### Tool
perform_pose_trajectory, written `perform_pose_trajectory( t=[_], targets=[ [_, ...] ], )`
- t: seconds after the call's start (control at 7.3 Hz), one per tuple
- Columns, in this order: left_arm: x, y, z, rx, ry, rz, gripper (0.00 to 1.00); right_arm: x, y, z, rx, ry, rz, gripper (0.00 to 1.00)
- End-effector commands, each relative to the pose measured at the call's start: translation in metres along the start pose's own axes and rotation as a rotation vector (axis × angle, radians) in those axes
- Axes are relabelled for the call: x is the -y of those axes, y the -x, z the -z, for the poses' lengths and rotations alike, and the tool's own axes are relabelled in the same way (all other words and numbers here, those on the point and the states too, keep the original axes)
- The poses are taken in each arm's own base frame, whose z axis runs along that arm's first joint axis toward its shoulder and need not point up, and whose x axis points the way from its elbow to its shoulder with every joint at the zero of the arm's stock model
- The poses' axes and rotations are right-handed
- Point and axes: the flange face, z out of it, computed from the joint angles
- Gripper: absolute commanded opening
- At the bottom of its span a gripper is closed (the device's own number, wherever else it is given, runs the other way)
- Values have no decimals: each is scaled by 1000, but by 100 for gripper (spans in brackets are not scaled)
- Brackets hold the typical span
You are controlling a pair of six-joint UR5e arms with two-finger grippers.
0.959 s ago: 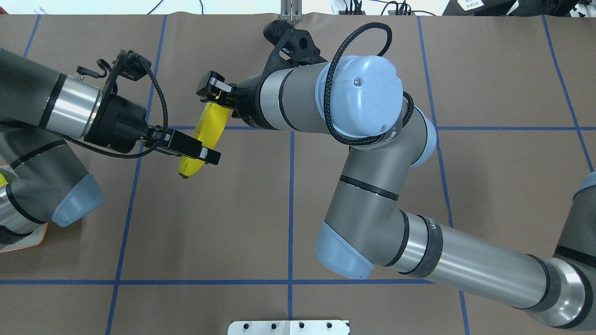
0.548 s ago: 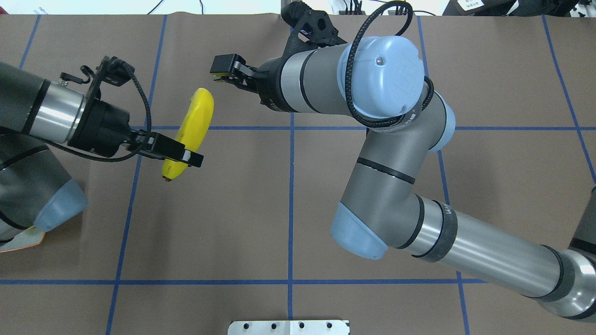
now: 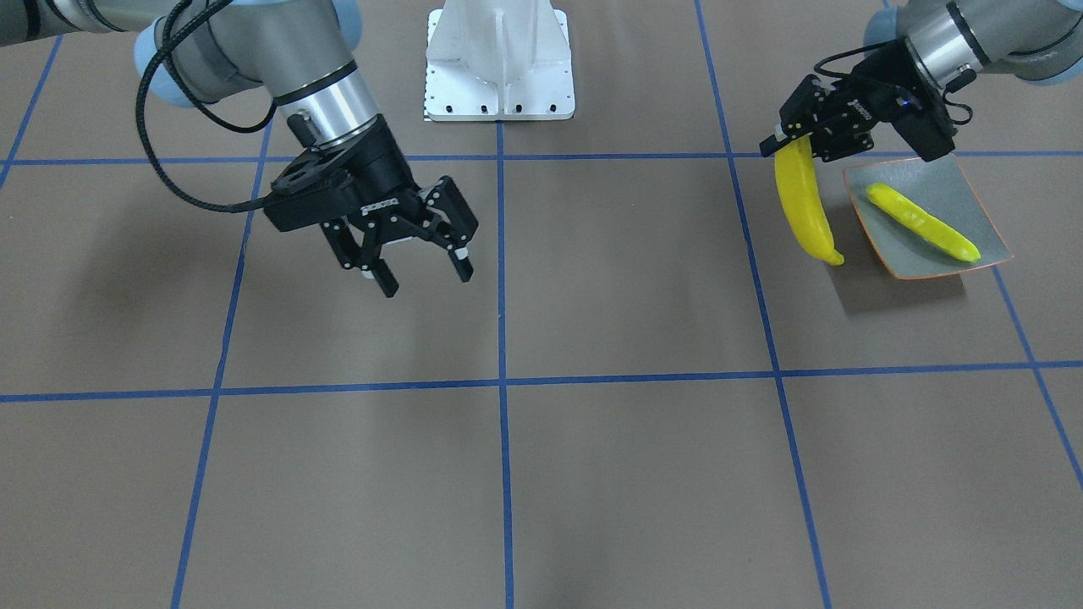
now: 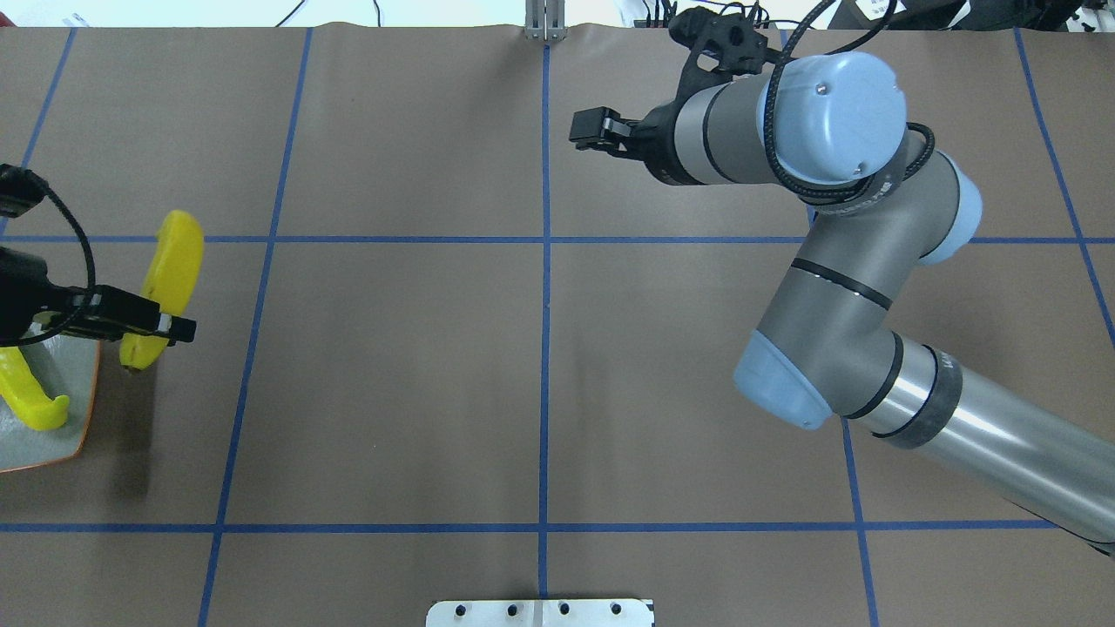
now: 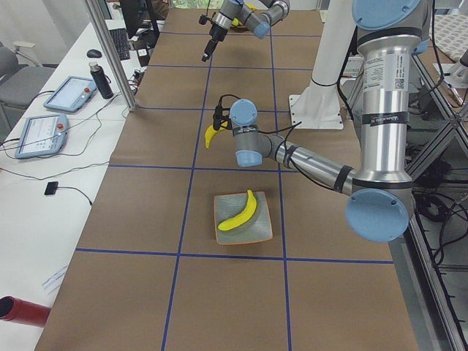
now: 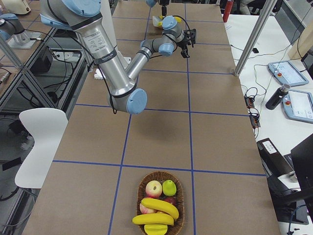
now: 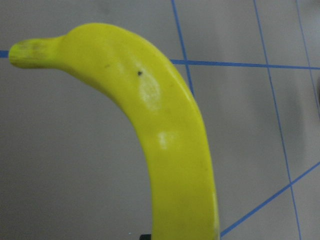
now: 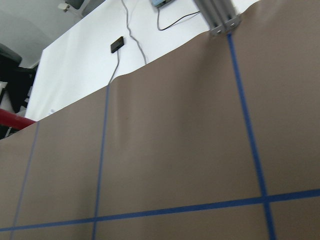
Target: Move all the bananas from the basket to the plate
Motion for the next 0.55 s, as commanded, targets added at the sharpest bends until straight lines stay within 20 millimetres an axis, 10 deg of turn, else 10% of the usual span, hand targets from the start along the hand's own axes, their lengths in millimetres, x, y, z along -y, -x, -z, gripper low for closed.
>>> perform_pose_trajectory(
  t=[0.0,0.41],
  targets=[
    [-45,75,21,123,17,90,0,42,-80,2,-120,8,99,100],
    [-116,166,63,324,29,27,0,99,-195,34,-205,72,241,100]
  ],
)
